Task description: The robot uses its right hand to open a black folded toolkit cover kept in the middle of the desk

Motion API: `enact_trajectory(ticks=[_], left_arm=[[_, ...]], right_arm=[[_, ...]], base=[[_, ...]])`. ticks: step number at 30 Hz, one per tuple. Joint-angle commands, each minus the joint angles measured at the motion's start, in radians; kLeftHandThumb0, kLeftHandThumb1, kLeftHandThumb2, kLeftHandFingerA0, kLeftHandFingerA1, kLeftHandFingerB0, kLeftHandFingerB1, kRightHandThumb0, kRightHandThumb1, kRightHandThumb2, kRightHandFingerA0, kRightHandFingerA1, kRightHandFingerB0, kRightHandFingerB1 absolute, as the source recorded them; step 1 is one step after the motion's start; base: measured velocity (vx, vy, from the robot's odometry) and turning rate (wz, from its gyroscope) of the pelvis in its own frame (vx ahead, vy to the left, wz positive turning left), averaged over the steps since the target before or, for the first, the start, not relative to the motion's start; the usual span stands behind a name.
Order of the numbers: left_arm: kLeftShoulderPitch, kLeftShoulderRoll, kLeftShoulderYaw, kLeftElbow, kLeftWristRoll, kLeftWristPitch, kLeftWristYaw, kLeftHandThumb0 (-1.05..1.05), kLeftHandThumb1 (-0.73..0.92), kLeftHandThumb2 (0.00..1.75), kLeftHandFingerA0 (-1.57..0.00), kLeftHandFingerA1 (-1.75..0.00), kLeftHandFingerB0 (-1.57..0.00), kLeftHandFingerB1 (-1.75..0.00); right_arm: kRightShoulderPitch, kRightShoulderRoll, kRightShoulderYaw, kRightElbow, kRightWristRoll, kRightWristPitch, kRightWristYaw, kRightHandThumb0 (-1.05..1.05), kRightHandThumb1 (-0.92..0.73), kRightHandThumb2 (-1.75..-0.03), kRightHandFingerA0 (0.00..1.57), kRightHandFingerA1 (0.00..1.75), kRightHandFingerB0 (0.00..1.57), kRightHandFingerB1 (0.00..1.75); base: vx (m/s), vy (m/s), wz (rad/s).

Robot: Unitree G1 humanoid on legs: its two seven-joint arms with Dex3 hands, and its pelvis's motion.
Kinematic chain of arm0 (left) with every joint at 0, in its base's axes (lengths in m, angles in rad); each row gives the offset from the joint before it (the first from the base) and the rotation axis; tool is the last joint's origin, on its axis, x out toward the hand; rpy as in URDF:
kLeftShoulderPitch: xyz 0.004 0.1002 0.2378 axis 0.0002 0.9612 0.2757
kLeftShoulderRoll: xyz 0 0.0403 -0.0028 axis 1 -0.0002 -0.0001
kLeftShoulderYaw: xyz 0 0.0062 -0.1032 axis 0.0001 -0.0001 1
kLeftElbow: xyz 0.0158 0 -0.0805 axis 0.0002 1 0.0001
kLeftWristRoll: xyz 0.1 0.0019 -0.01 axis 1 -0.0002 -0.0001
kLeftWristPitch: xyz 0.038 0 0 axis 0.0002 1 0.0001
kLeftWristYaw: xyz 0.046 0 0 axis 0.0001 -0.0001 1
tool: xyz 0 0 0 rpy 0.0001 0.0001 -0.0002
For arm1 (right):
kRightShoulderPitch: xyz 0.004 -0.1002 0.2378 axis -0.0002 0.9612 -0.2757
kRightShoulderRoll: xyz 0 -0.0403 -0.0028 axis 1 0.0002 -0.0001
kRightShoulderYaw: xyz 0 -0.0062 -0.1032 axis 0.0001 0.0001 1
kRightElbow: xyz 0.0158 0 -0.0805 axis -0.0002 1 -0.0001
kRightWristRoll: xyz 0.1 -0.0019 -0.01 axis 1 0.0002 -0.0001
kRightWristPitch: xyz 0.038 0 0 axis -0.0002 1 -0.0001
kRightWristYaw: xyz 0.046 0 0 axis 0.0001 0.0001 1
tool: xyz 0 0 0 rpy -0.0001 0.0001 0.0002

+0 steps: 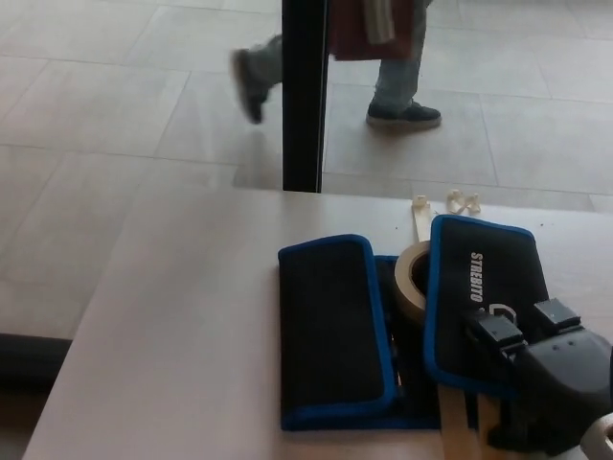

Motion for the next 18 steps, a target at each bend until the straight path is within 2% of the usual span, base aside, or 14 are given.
enact_trajectory(ticks=[1, 2, 3, 4, 5, 7, 8, 9, 11, 12, 13, 16, 17, 18], left_arm=[[0.001, 0.054, 0.01, 0.018, -0.026, 0.029, -0.01, -0.66, 0.77, 0.62, -0.49, -0.69, -0.43, -0.52], [0.001, 0.055, 0.01, 0.023, -0.026, 0.025, -0.015, -0.66, 0.77, 0.62, -0.48, -0.68, -0.42, -0.5], [0.003, 0.055, 0.009, 0.022, -0.025, 0.021, -0.017, -0.66, 0.77, 0.62, -0.47, -0.68, -0.42, -0.5], [0.004, 0.055, 0.011, 0.018, -0.027, 0.022, -0.017, -0.66, 0.77, 0.63, -0.46, -0.68, -0.41, -0.5], [0.006, 0.054, 0.012, 0.016, -0.029, 0.021, -0.017, -0.66, 0.76, 0.62, -0.48, -0.68, -0.41, -0.49], [0.002, 0.052, 0.023, 0.021, -0.04, 0.026, -0.014, -0.65, 0.75, 0.62, -0.48, -0.67, -0.42, -0.49], [0.001, 0.052, 0.024, 0.021, -0.041, 0.027, -0.014, -0.65, 0.75, 0.62, -0.48, -0.67, -0.42, -0.49], [0.001, 0.046, 0.019, 0.016, -0.037, 0.024, -0.014, -0.66, 0.76, 0.62, -0.47, -0.68, -0.42, -0.5], [0.001, 0.045, 0.018, 0.014, -0.037, 0.019, -0.016, -0.65, 0.76, 0.62, -0.46, -0.68, -0.42, -0.51], [0.001, 0.043, 0.018, 0.014, -0.038, 0.014, -0.016, -0.67, 0.76, 0.63, -0.48, -0.69, -0.42, -0.51], [0.002, 0.043, 0.023, 0.013, -0.044, 0.009, -0.02, -0.68, 0.76, 0.62, -0.46, -0.69, -0.4, -0.51], [0.003, 0.042, 0.024, 0.008, -0.046, 0.009, -0.015, -0.68, 0.75, 0.62, -0.49, -0.68, -0.42, -0.5], [0.005, 0.044, 0.017, 0.005, -0.039, 0.007, -0.021, -0.69, 0.77, 0.62, -0.49, -0.68, -0.41, -0.49], [0.003, 0.042, 0.023, 0.011, -0.045, 0.006, -0.017, -0.66, 0.75, 0.62, -0.5, -0.68, -0.43, -0.5]], right_arm=[[-0.022, 0.04, 0.022, 0.17, -0.206, -0.015, -0.25, -0.56, -0.78, -0.69, 0.86, 1.63, 0.37, 0.51], [-0.031, 0.064, 0.003, 0.185, -0.184, -0.017, -0.262, -0.55, -0.67, -1.06, 1.2, 1.38, 0.36, 0.61], [-0.037, 0.084, -0.008, 0.212, -0.177, -0.026, -0.315, -0.5, -0.62, -1.05, 1.24, 1.36, 0.41, 0.64], [-0.039, 0.097, -0.018, 0.221, -0.166, -0.028, -0.319, -0.54, -0.77, -0.69, 0.91, 1.7, 0.46, 0.52], [-0.043, 0.109, -0.025, 0.235, -0.163, -0.03, -0.335, -0.61, -0.61, -0.83, 1.07, 1.52, 0.44, 0.57], [-0.052, 0.137, -0.035, 0.278, -0.156, -0.037, -0.369, -0.59, -0.62, -0.82, 1.1, 1.55, 0.44, 0.58], [-0.053, 0.142, -0.038, 0.287, -0.157, -0.041, -0.375, -0.59, -0.62, -0.82, 1.1, 1.55, 0.44, 0.58], [-0.058, 0.144, -0.045, 0.308, -0.151, -0.063, -0.396, -0.49, -0.78, -0.7, 0.96, 1.71, 0.48, 0.54], [-0.064, 0.154, -0.05, 0.337, -0.153, -0.066, -0.413, -0.49, -0.76, -0.7, 0.97, 1.7, 0.46, 0.54], [-0.068, 0.161, -0.054, 0.356, -0.153, -0.069, -0.423, -0.46, -0.78, -0.63, 1.0, 1.67, 0.48, 0.51], [-0.074, 0.171, -0.06, 0.38, -0.148, -0.08, -0.436, -0.46, -0.73, -0.68, 0.98, 1.7, 0.47, 0.54], [-0.077, 0.185, -0.071, 0.422, -0.143, -0.103, -0.458, -0.42, -0.72, -0.67, 1.0, 1.72, 0.46, 0.54], [-0.072, 0.192, -0.079, 0.428, -0.14, -0.087, -0.445, -0.38, -0.76, -0.62, 0.98, 1.75, 0.47, 0.49], [-0.066, 0.207, -0.105, 0.439, -0.113, -0.094, -0.455, -0.3, -0.69, -0.72, 0.98, 1.75, 0.51, 0.47]], base=[[0.0, 0.0, 0.0], [0.0, 0.0, 0.0], [0.0, 0.0, 0.0], [0.0, 0.0, 0.0], [0.0, 0.0, 0.0], [0.0, 0.0, 0.0], [0.0, 0.0, 0.0], [0.0, 0.0, 0.0], [0.0, 0.0, 0.0], [0.0, 0.0, 0.0], [0.0, 0.0, 0.0], [0.0, 0.0, 0.0], [0.0, 0.0, 0.0], [0.0, 0.0, 0.0]])
